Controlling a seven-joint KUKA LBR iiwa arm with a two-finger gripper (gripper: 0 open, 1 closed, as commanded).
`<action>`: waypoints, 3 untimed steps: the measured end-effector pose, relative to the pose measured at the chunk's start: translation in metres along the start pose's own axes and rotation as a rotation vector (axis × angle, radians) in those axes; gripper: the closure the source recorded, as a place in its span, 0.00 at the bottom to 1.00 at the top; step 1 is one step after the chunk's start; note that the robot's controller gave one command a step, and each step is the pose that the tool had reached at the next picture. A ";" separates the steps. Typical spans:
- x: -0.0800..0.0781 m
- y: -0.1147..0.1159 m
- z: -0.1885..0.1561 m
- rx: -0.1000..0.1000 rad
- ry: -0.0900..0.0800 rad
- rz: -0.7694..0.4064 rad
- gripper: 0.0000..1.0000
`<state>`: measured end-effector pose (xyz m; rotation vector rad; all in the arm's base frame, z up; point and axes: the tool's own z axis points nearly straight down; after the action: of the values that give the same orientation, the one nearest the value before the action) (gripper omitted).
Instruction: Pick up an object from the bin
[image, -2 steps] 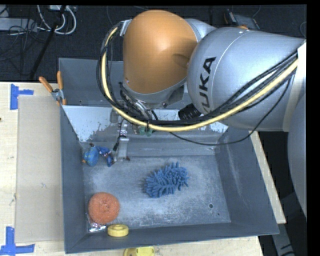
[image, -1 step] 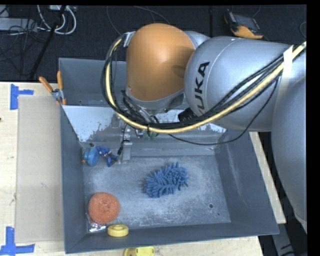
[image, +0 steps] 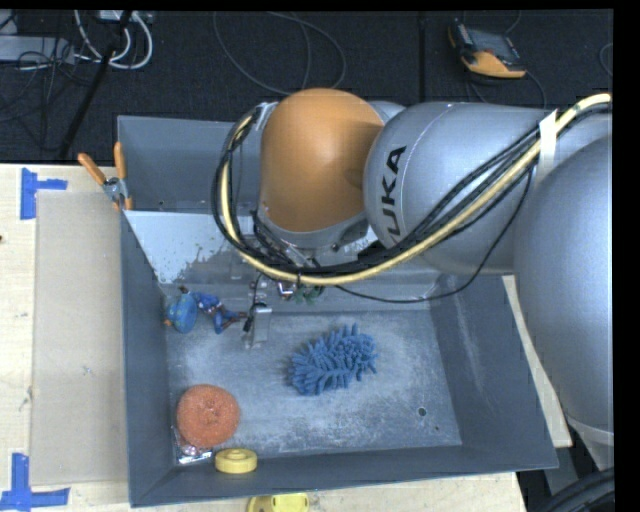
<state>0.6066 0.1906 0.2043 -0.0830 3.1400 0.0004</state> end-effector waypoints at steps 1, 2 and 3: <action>-0.004 -0.004 0.016 0.000 0.000 0.019 0.00; 0.021 -0.056 0.001 0.000 0.004 -0.006 0.00; 0.014 -0.090 0.003 0.002 -0.003 0.096 0.00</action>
Offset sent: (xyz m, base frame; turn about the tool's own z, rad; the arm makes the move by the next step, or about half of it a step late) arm -0.0285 -0.0860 0.0123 -0.0140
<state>0.5976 0.1003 0.2012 0.0672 3.1370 -0.0020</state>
